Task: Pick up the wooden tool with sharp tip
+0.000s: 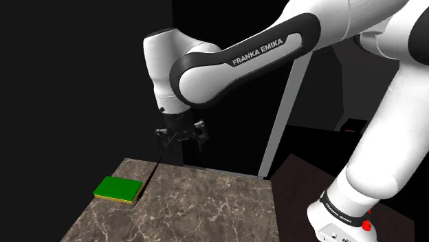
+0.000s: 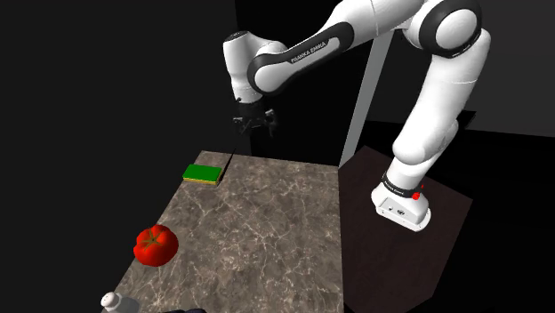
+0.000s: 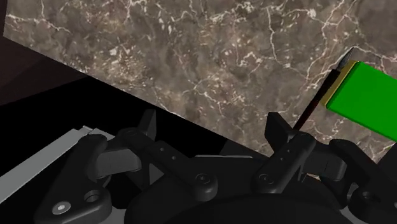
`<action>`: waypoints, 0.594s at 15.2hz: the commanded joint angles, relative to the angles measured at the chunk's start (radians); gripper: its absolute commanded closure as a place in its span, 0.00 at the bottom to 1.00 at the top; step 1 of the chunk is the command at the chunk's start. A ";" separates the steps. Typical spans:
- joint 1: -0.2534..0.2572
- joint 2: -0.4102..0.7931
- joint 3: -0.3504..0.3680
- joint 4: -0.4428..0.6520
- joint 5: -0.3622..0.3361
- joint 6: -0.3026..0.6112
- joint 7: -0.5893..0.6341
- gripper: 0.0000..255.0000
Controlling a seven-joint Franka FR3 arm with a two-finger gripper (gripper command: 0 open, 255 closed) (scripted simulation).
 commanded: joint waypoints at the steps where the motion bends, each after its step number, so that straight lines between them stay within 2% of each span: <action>1: 0.033 0.104 -0.007 0.058 -0.076 0.006 0.112 0.00; 5: 0.134 0.303 -0.066 0.222 -0.196 -0.019 0.280 0.00; 9: 0.236 0.482 -0.139 0.415 -0.270 -0.062 0.397 0.00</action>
